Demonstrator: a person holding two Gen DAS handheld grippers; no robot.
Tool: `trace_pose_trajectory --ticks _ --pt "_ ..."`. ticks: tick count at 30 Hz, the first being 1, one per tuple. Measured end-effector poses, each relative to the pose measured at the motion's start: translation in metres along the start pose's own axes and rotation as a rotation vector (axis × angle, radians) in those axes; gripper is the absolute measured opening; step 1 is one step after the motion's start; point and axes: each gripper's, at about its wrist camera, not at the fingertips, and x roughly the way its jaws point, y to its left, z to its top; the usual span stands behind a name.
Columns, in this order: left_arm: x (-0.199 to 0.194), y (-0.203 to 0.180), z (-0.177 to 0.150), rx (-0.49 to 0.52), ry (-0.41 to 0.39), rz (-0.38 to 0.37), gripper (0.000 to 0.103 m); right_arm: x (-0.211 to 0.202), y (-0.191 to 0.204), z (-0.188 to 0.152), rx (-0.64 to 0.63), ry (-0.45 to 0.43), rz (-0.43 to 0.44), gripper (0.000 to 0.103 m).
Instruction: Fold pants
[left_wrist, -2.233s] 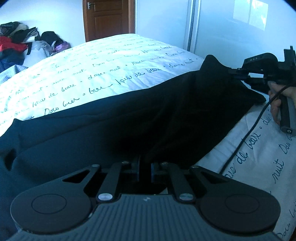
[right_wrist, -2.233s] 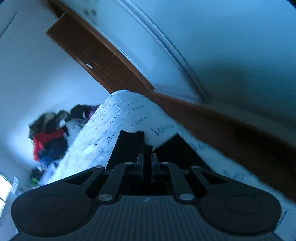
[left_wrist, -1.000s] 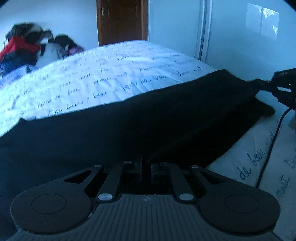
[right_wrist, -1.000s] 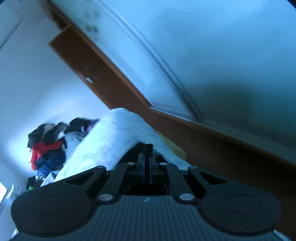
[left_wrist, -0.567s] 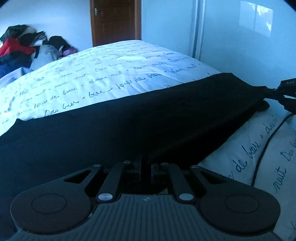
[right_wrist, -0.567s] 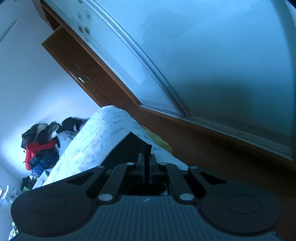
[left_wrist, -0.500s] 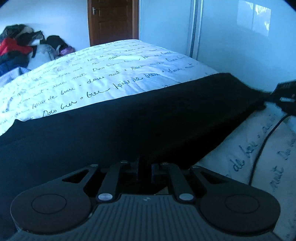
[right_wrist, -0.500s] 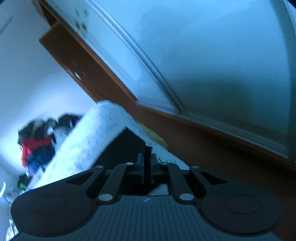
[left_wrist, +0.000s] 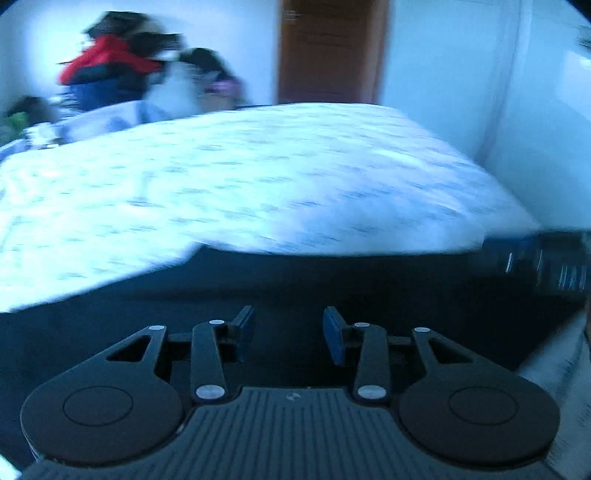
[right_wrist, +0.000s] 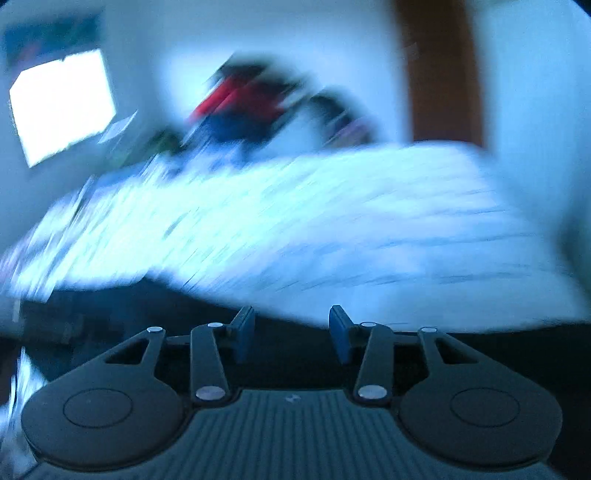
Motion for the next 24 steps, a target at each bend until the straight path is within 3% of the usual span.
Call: trace_pose_trajectory --ticks 2,6,10,16,20,24 --pt "0.008 0.014 0.007 -0.006 0.017 0.049 0.045 0.038 0.022 0.008 -0.081 0.09 0.042 0.043" --pt "0.023 0.038 0.013 -0.05 0.058 0.112 0.045 0.078 0.04 0.026 -0.265 0.155 0.061 0.043" --pt "0.029 0.056 0.012 -0.121 0.084 0.077 0.046 0.091 0.054 0.017 -0.524 0.188 0.102 0.042" --pt "0.039 0.057 0.022 -0.131 0.091 0.033 0.049 0.112 0.056 0.017 -0.625 0.254 0.194 0.041" --pt "0.043 0.054 0.028 -0.147 0.085 0.026 0.053 0.109 0.06 0.018 -0.656 0.282 0.256 0.006" --pt "0.045 0.055 0.032 -0.17 0.078 0.025 0.056 0.097 0.069 0.01 -0.712 0.244 0.218 0.003"
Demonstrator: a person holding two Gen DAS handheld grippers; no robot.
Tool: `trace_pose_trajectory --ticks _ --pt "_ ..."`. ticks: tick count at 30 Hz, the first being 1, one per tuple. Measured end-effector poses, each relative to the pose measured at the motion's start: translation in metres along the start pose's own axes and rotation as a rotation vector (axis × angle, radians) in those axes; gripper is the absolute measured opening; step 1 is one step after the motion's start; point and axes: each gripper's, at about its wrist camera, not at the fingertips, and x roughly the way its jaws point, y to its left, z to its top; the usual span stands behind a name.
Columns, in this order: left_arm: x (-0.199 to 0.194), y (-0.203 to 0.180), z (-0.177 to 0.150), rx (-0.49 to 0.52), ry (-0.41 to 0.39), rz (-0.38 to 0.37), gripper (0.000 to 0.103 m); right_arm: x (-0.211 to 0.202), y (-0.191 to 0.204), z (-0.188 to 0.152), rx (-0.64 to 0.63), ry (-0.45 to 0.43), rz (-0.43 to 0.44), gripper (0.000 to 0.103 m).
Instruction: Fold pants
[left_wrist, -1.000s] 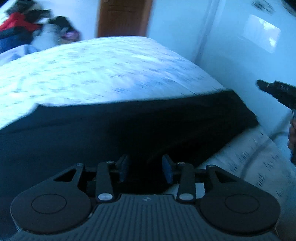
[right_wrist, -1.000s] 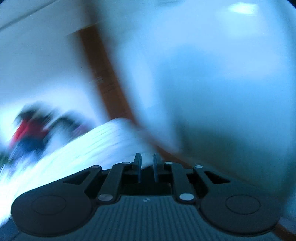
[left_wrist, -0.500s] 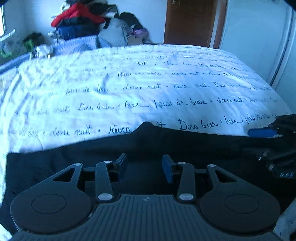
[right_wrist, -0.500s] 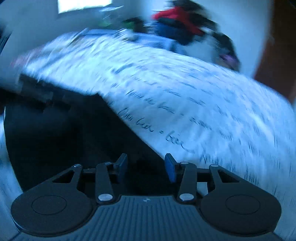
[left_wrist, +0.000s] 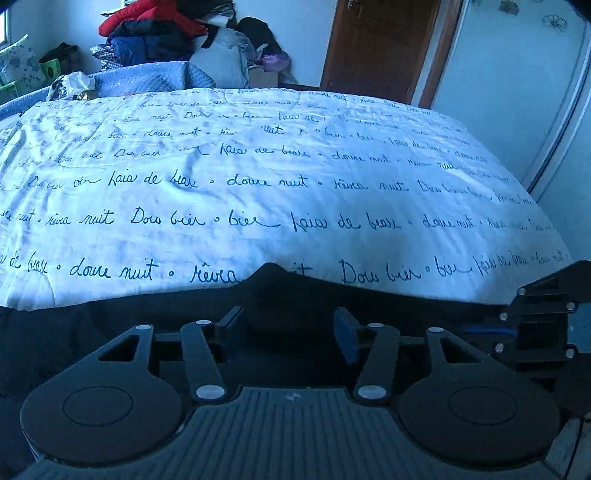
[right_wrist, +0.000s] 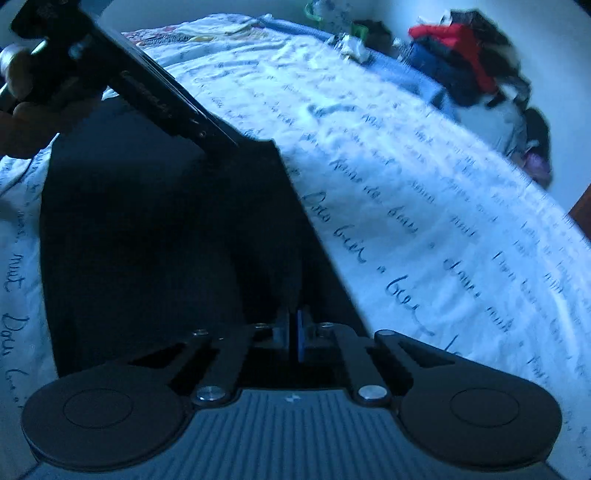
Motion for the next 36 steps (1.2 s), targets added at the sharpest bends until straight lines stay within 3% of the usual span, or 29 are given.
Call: trace_pose_trajectory --ticks 3,8,11,12,14,16,17,19,21,23,25,28,31,34,36 --pt "0.004 0.003 0.004 -0.035 0.002 0.009 0.057 -0.004 -0.004 0.0 0.027 -0.075 -0.127 0.002" --pt "0.013 0.002 0.007 -0.057 0.02 0.011 0.059 0.014 -0.021 0.0 0.11 -0.041 -0.178 0.003" --pt "0.012 0.001 0.005 -0.029 0.014 0.01 0.059 -0.003 -0.017 -0.004 0.134 -0.091 -0.271 0.003" --pt "0.012 0.0 0.004 -0.019 0.015 0.011 0.059 -0.015 -0.015 -0.005 0.162 -0.103 -0.266 0.003" --pt "0.014 -0.002 0.002 0.009 0.004 0.019 0.059 -0.036 -0.009 -0.009 0.2 -0.103 -0.16 0.003" --pt "0.022 -0.006 0.003 0.029 0.018 0.05 0.059 -0.042 -0.003 -0.016 0.219 -0.058 -0.045 0.004" --pt "0.028 -0.007 0.004 0.033 0.029 0.048 0.059 -0.039 -0.003 -0.021 0.24 -0.032 -0.029 0.004" --pt "0.039 -0.007 0.003 0.025 0.048 0.075 0.057 -0.025 -0.011 -0.032 0.286 0.025 -0.081 0.004" --pt "0.033 -0.012 -0.002 0.029 0.031 0.128 0.054 -0.026 -0.027 -0.043 0.399 -0.02 -0.146 0.004" --pt "0.016 -0.02 -0.011 0.065 -0.025 0.097 0.061 -0.045 -0.033 -0.05 0.521 -0.091 -0.209 0.005" --pt "0.005 -0.03 -0.02 0.097 -0.042 0.069 0.066 -0.063 -0.025 -0.057 0.528 -0.141 -0.221 0.008" --pt "0.002 -0.052 -0.03 0.155 -0.021 0.026 0.066 -0.068 -0.02 -0.083 0.578 -0.074 -0.189 0.02" --pt "-0.003 -0.076 -0.041 0.207 -0.01 -0.031 0.066 -0.093 -0.026 -0.123 0.706 -0.105 -0.277 0.021" --pt "-0.008 -0.099 -0.052 0.265 -0.009 -0.084 0.067 -0.152 -0.022 -0.162 0.839 -0.205 -0.509 0.021" --pt "-0.008 -0.115 -0.059 0.297 0.0 -0.107 0.067 -0.189 -0.021 -0.194 0.967 -0.291 -0.533 0.022"
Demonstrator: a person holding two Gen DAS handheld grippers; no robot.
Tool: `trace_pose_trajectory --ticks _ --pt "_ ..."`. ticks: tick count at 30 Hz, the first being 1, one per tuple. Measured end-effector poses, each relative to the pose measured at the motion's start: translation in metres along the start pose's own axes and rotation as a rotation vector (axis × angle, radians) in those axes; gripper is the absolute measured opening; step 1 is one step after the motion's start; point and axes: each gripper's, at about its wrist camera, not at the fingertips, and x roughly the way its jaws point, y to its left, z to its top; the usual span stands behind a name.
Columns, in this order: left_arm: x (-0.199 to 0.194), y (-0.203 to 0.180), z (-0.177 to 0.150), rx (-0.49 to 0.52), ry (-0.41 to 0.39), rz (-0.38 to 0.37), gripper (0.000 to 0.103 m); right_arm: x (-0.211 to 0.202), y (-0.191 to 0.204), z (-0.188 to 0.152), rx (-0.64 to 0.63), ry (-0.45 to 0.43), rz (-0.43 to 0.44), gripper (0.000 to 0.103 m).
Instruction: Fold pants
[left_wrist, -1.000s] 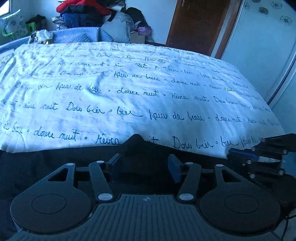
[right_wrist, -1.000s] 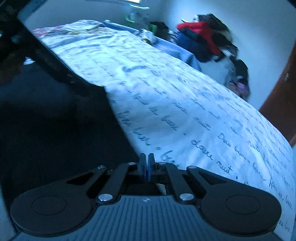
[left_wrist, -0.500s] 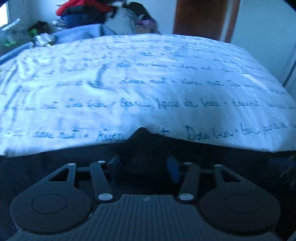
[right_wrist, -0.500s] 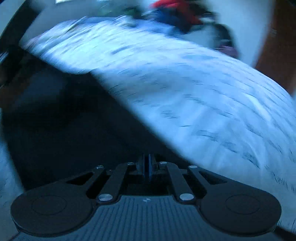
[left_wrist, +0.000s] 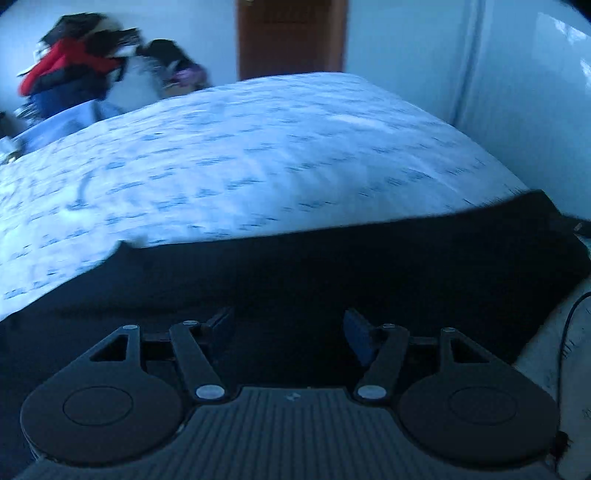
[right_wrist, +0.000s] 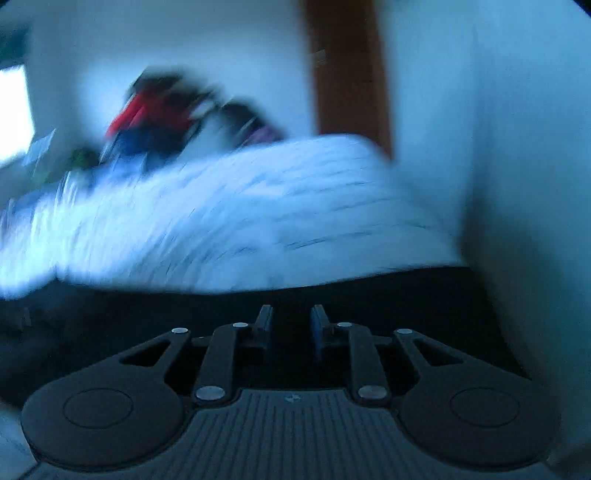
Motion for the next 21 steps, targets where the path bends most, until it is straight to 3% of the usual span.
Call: trace_pose_trajectory --ticks 1,3,4,5,8,11,17,18,19,20,21 --pt "0.001 -0.007 -0.001 0.01 0.003 -0.01 0.067 -0.016 -0.023 -0.003 0.11 -0.018 0.011 0.024" --pt "0.004 -0.021 -0.002 0.025 0.008 -0.033 0.067 -0.038 -0.062 -0.012 0.323 -0.043 0.029 0.044" --pt "0.005 -0.027 -0.004 0.029 0.012 -0.042 0.067 -0.045 -0.079 -0.021 0.439 -0.041 0.056 0.062" --pt "0.005 -0.033 -0.005 0.035 0.016 -0.048 0.067 -0.051 -0.095 -0.031 0.549 -0.036 0.094 0.065" --pt "0.008 -0.047 -0.007 0.056 0.025 -0.055 0.067 -0.053 -0.114 -0.052 0.68 -0.037 0.167 0.064" --pt "0.009 -0.055 -0.008 0.07 0.029 -0.052 0.068 -0.049 -0.113 -0.054 0.664 -0.054 0.195 0.064" --pt "0.01 -0.055 -0.006 0.041 0.037 -0.051 0.068 -0.018 -0.116 -0.051 0.734 -0.042 0.122 0.063" --pt "0.011 -0.055 -0.005 0.034 0.043 -0.057 0.068 -0.017 -0.119 -0.052 0.751 -0.051 0.118 0.062" --pt "0.012 -0.055 -0.003 0.028 0.049 -0.065 0.068 -0.015 -0.12 -0.052 0.763 -0.07 0.114 0.045" --pt "0.013 -0.056 -0.002 0.024 0.054 -0.076 0.068 -0.01 -0.118 -0.052 0.759 -0.08 0.102 0.011" --pt "0.012 -0.057 -0.002 0.023 0.054 -0.084 0.068 -0.009 -0.119 -0.052 0.753 -0.085 0.088 0.003"
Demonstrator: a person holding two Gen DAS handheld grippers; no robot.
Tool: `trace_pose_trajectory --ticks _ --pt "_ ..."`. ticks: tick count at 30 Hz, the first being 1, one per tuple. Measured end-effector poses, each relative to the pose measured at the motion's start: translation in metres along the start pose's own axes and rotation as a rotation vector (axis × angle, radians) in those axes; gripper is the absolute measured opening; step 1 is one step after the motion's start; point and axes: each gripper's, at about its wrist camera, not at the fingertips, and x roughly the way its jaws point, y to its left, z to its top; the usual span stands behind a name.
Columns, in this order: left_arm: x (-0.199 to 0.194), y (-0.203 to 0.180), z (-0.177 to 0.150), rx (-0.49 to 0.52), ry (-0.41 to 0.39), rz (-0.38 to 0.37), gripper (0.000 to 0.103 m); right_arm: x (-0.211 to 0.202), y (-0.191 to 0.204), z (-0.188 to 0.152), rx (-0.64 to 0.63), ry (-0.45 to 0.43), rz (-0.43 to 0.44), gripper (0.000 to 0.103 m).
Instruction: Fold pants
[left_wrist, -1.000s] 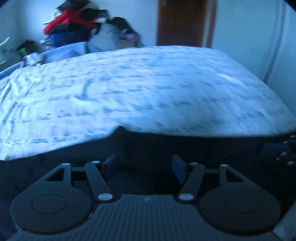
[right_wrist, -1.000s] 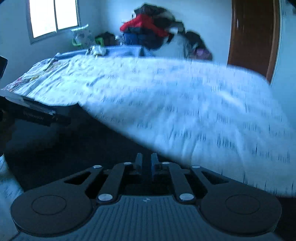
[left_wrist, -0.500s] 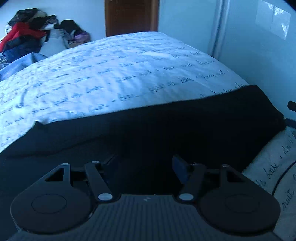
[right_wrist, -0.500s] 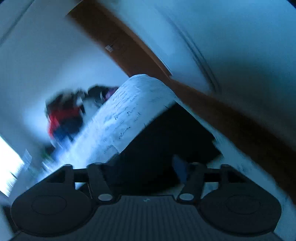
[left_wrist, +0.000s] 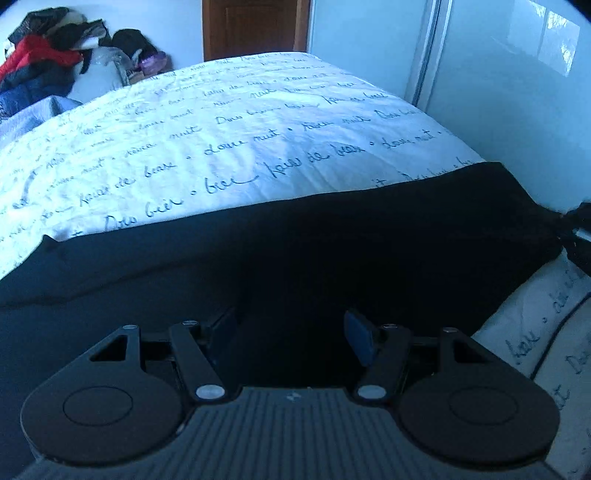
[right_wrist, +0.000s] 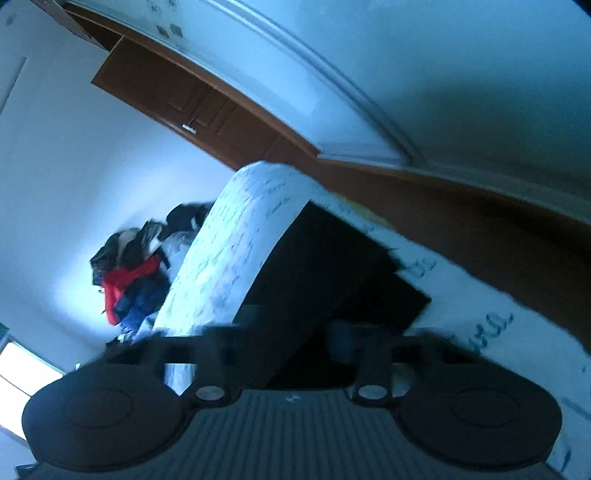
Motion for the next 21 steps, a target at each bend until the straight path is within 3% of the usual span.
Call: trace_pose_trajectory --ticks 7,10,13,15,17,18,19,21 --pt "-0.001 -0.004 -0.001 0.025 -0.006 -0.008 0.068 -0.024 0.006 -0.004 -0.076 -0.04 -0.025 0.003" --pt "0.005 -0.005 -0.001 0.028 0.002 -0.004 0.07 -0.026 0.007 -0.004 -0.136 0.026 -0.075 0.006" --pt "0.01 -0.005 -0.002 0.021 0.007 0.006 0.07 -0.022 0.0 0.001 -0.069 0.043 -0.115 0.01" --pt "0.008 -0.005 -0.003 0.026 0.002 0.004 0.07 -0.033 0.0 0.001 -0.035 -0.001 -0.131 0.018" --pt "0.008 -0.004 -0.003 0.03 0.001 0.009 0.071 -0.046 0.002 -0.001 0.003 -0.031 -0.121 0.038" --pt "0.008 -0.004 -0.003 0.027 0.0 0.012 0.071 -0.05 0.002 -0.004 0.028 -0.012 -0.085 0.046" --pt "0.009 -0.004 -0.002 0.021 -0.001 0.013 0.071 -0.052 0.003 -0.009 0.051 0.022 -0.04 0.06" --pt "0.009 -0.003 0.0 0.005 -0.002 0.009 0.071 -0.048 0.006 -0.022 0.056 0.094 0.016 0.064"
